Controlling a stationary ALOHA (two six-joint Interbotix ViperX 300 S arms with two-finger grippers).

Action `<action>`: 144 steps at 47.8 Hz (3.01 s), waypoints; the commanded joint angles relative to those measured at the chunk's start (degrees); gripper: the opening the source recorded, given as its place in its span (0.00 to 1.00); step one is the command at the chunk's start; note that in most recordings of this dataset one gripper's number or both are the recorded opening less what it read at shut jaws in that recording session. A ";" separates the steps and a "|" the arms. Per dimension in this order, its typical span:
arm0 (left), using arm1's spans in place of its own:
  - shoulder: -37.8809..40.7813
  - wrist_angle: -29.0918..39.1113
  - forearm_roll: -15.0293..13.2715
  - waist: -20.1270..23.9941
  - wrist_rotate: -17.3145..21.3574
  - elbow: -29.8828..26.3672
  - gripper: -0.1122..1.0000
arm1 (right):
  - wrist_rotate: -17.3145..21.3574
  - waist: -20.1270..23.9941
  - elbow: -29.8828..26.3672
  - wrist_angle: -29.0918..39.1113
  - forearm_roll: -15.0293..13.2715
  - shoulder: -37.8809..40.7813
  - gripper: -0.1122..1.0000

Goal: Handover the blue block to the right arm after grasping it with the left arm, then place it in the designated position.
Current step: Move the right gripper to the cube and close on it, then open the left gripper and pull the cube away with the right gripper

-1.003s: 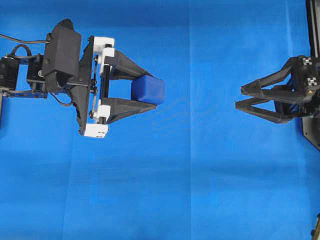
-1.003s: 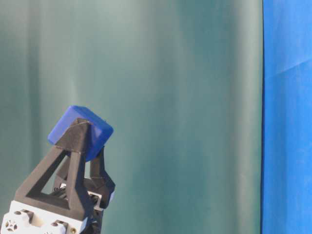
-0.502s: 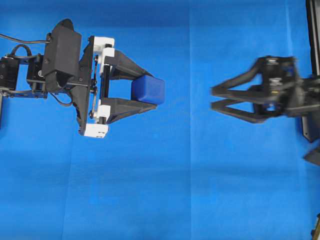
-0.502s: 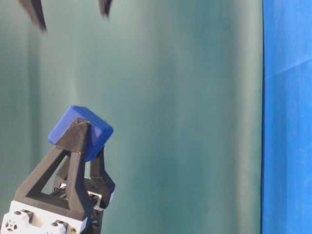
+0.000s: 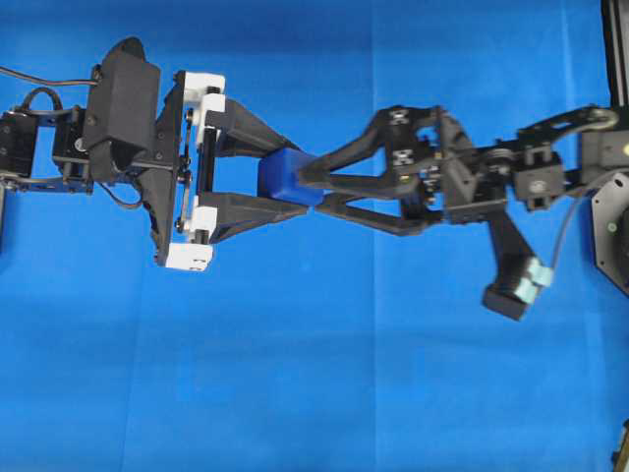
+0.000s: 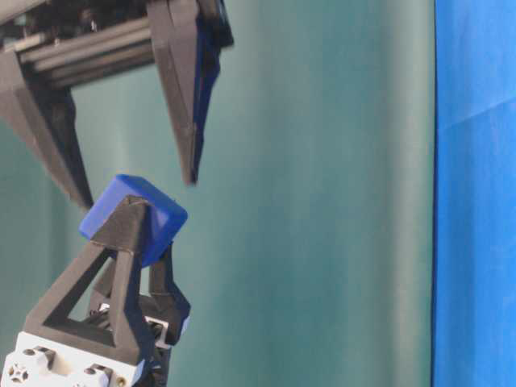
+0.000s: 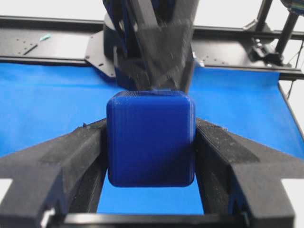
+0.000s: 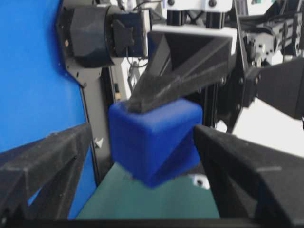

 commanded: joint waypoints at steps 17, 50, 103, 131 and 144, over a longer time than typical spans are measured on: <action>-1.14 -0.26 0.00 0.09 -0.09 -0.53 0.51 | 0.09 -0.44 -4.92 -1.14 -0.53 2.72 0.94; -1.05 0.00 0.00 -0.35 0.53 -0.79 0.51 | 0.70 -0.44 -5.54 4.31 -0.09 2.46 0.60; -1.76 -1.85 -0.09 -0.70 0.00 -0.09 0.93 | 0.79 -0.44 -0.97 4.57 0.09 -2.55 0.60; -1.76 -1.85 0.00 -0.70 0.26 -0.09 0.93 | 0.79 3.60 7.91 18.19 1.67 -18.54 0.60; -1.76 -1.85 -0.09 -0.70 0.18 -0.09 0.93 | 0.79 3.96 8.26 20.04 2.99 -19.07 0.60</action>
